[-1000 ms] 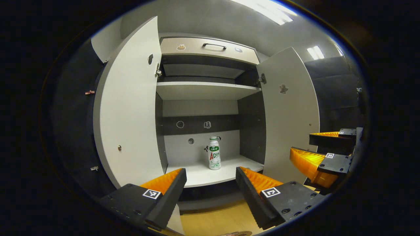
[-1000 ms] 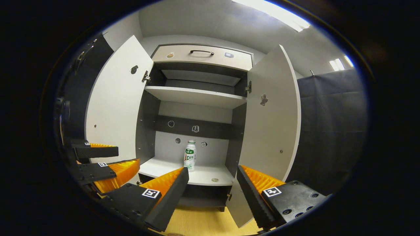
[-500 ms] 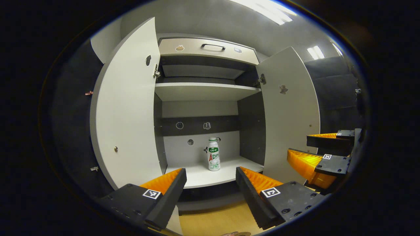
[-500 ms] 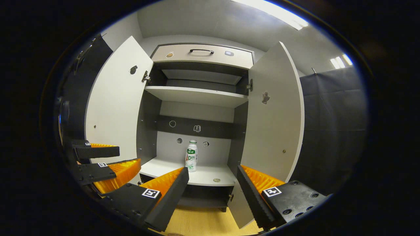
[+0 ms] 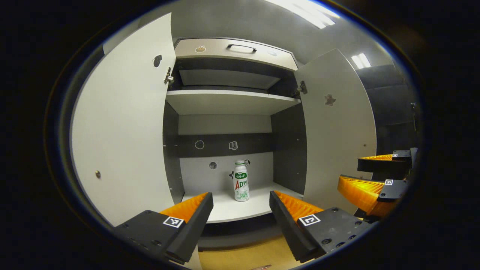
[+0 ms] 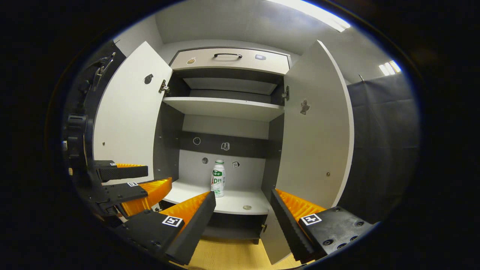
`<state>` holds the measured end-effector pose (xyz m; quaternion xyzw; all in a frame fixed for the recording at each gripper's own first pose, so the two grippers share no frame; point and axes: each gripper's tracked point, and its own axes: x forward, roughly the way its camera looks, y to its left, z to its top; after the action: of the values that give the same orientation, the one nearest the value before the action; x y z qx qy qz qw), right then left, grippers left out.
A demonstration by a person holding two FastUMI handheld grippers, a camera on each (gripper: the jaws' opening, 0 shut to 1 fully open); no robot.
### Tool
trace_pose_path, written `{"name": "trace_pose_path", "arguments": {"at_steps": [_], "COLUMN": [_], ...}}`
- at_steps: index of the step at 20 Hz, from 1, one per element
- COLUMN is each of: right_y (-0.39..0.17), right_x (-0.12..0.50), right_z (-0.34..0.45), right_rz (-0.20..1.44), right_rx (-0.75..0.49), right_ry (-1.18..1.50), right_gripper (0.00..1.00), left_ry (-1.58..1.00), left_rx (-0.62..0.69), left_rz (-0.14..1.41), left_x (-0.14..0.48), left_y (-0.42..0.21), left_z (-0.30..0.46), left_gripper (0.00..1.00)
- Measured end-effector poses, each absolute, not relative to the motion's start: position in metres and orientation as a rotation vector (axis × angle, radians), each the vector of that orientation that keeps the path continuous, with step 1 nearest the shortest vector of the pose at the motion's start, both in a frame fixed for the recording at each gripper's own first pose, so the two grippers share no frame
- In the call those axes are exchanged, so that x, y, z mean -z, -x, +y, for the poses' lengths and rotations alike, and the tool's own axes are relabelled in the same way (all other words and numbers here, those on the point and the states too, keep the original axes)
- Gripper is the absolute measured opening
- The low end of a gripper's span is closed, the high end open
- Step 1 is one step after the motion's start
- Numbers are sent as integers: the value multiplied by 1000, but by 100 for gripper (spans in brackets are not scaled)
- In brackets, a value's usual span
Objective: Grasp the bottle in the cabinet with the left hand and place it on the coaster, then close the right door with the right hand and the left door with the left hand.
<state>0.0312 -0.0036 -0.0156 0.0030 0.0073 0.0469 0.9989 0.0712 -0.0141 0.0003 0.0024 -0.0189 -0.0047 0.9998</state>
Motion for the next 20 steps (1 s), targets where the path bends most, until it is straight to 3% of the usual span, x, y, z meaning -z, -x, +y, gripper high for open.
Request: {"name": "trace_pose_path", "arguments": {"at_steps": [7,20], "right_y": [-86,-132], "right_x": [36,55], "right_z": [2,-8], "right_rz": [41,31], "right_rx": [-255,-256], "right_ry": [-36,-17], "right_gripper": [98,98], "left_ry": [-11,-70], "left_rx": [-22,-2], "left_rz": [-59,-58], "left_x": [6,47], "left_y": [-165,-316], "left_z": [-22,-15], "left_gripper": [95,96]}}
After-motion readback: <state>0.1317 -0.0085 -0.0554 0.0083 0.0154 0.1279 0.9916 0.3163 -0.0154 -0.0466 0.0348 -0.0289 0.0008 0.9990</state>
